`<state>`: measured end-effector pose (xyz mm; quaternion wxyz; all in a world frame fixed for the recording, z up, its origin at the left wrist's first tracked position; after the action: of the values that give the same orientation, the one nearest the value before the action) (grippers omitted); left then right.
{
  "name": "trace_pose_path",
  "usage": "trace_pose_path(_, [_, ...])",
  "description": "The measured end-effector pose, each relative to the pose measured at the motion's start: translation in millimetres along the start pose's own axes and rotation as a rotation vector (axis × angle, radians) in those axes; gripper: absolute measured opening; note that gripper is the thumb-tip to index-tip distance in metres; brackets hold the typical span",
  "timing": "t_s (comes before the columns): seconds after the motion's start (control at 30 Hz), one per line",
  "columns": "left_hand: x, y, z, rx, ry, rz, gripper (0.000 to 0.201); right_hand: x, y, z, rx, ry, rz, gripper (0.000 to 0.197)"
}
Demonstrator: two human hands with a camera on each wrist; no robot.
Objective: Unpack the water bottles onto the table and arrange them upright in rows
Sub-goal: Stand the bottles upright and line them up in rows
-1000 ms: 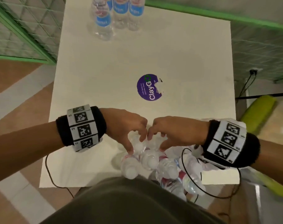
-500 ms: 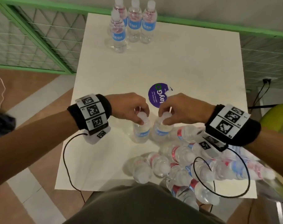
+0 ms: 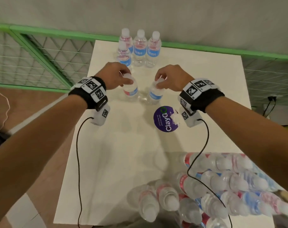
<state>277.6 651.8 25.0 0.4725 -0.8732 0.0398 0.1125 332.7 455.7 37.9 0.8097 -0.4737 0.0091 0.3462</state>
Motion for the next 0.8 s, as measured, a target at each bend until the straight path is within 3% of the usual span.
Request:
trace_pose_path(0.13, [8, -4, 13, 0.028, -0.004, -0.041, 0.041, 6, -1, -5, 0.045, 0.015, 0.071, 0.041])
trace_pose_path(0.2, [10, -4, 14, 0.027, 0.005, -0.024, 0.049, 10, 0, -4, 0.014, 0.005, 0.092, 0.040])
trace_pose_path(0.4, [24, -1, 6, 0.071, 0.077, -0.055, 0.032, 28, -15, -8, 0.041, 0.026, -0.045, 0.029])
trace_pose_path(0.63, [37, 1, 3, -0.004, 0.096, -0.080, 0.035, 39, -22, -22, 0.093, 0.040, -0.031, 0.041])
trace_pose_path(0.8, [51, -2, -2, 0.034, 0.081, -0.091, 0.030, 49, -30, -21, 0.027, 0.011, -0.095, 0.033])
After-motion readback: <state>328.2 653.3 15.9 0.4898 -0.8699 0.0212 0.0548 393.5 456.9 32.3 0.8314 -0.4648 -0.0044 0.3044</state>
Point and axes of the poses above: each hand's wrist, its own x-axis towards the middle knuckle, its own y-axis out of the palm, z = x × y, the point moved 4 cm from there along x, towards the middle knuckle, and after that the axes turned 6 degrees about x, right-handed, at the moved point
